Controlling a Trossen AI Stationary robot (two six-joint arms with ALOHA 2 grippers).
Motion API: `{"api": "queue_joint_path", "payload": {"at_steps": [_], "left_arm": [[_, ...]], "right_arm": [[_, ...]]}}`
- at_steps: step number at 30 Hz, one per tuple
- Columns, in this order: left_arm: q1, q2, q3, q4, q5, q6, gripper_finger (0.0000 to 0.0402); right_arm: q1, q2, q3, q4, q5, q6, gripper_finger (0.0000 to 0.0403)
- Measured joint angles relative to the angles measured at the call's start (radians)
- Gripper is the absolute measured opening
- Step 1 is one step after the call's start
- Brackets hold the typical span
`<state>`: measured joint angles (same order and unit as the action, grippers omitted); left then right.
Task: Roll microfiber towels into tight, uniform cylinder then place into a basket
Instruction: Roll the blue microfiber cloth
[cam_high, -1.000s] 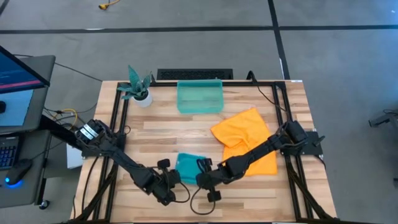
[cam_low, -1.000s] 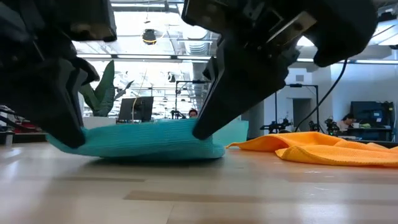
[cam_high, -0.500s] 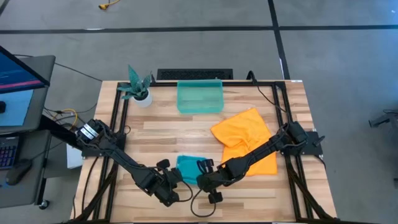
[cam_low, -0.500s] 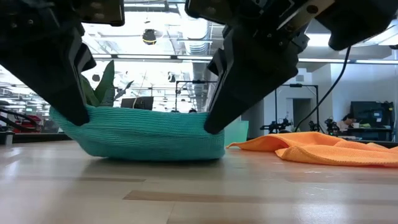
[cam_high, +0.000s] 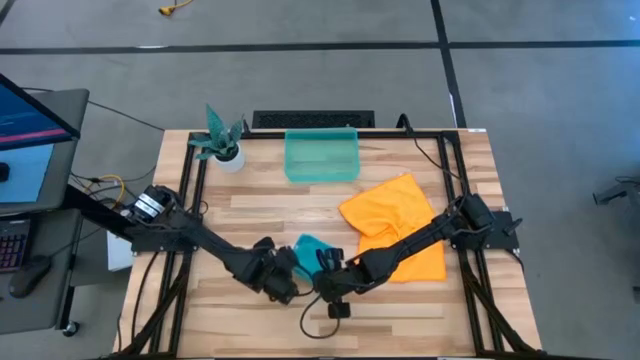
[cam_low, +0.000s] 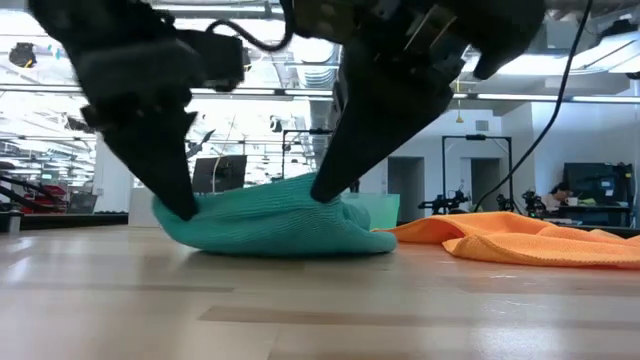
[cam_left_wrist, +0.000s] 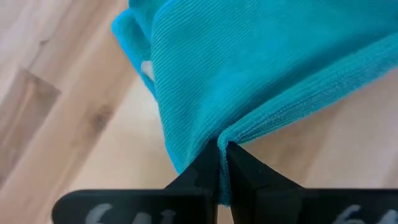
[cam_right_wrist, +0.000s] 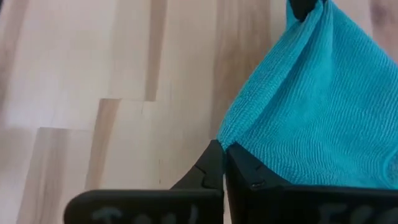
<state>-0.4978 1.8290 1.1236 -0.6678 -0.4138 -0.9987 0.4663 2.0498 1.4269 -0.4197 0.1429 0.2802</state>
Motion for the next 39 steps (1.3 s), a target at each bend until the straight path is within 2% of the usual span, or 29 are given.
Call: {"api": "queue_joint_path", "payload": {"at_steps": [9, 21, 26, 29, 35, 39], "left_arm": [[0.091, 0.002, 0.001, 0.024, 0.024, 0.096, 0.0007], [0.158, 0.005, -0.002, 0.1, 0.024, 0.176, 0.0007], [0.173, 0.005, -0.049, 0.177, 0.029, 0.19, 0.0007], [0.18, 0.005, -0.092, 0.259, 0.086, 0.219, 0.0007], [0.146, 0.005, -0.097, 0.273, 0.146, 0.202, 0.0007], [0.111, 0.003, -0.085, 0.274, 0.211, 0.166, 0.0007]], "right_arm": [[-0.008, 0.0, 0.0, -0.043, -0.004, 0.092, 0.001], [-0.008, 0.0, -0.001, -0.107, -0.025, 0.105, 0.0012], [-0.008, 0.0, -0.001, -0.121, -0.025, 0.105, 0.0015], [-0.008, 0.0, -0.002, -0.122, -0.028, 0.1, 0.0007], [0.007, 0.0, -0.002, -0.11, -0.06, 0.059, 0.0011], [0.027, 0.0, -0.002, -0.073, -0.12, 0.01, 0.0011]]}}
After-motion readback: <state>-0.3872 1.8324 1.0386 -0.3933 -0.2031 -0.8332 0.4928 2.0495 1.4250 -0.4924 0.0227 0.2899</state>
